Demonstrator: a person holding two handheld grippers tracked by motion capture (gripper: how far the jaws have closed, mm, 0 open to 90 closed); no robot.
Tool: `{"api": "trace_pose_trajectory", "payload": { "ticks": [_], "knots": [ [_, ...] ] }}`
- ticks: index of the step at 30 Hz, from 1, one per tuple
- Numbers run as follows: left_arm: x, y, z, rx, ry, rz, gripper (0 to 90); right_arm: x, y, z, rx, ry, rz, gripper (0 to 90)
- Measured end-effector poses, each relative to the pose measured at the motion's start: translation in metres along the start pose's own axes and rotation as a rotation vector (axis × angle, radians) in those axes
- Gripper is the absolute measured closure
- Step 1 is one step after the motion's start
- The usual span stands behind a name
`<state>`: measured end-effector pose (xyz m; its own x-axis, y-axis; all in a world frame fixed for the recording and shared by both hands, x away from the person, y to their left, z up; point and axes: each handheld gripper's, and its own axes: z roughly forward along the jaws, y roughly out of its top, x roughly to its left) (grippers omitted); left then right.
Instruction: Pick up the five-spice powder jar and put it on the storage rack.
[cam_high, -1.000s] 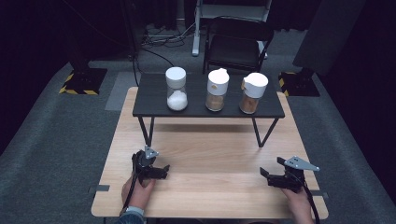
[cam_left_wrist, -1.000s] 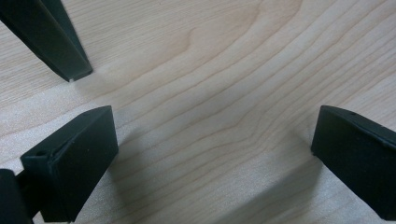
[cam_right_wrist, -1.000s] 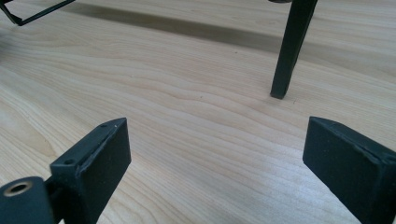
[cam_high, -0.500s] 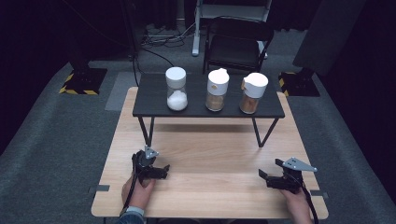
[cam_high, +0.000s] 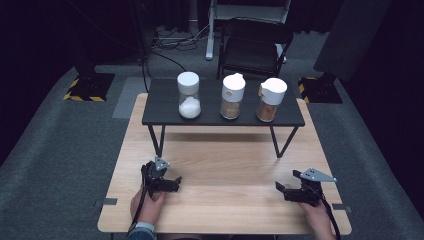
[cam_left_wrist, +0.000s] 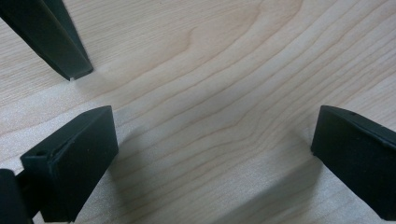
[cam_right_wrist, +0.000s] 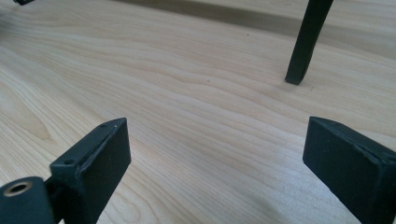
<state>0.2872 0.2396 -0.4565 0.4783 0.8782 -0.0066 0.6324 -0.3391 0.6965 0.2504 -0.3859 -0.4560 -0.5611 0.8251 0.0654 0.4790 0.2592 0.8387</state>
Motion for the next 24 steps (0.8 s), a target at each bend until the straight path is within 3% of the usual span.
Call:
{"api": "trace_pose_trajectory", "payload": {
  "ticks": [24],
  "knots": [
    [0.0, 0.0, 0.0, 0.0, 0.0, 0.0, 0.3, -0.002, 0.003, 0.01, 0.092, -0.007, -0.016, 7.3]
  ]
}}
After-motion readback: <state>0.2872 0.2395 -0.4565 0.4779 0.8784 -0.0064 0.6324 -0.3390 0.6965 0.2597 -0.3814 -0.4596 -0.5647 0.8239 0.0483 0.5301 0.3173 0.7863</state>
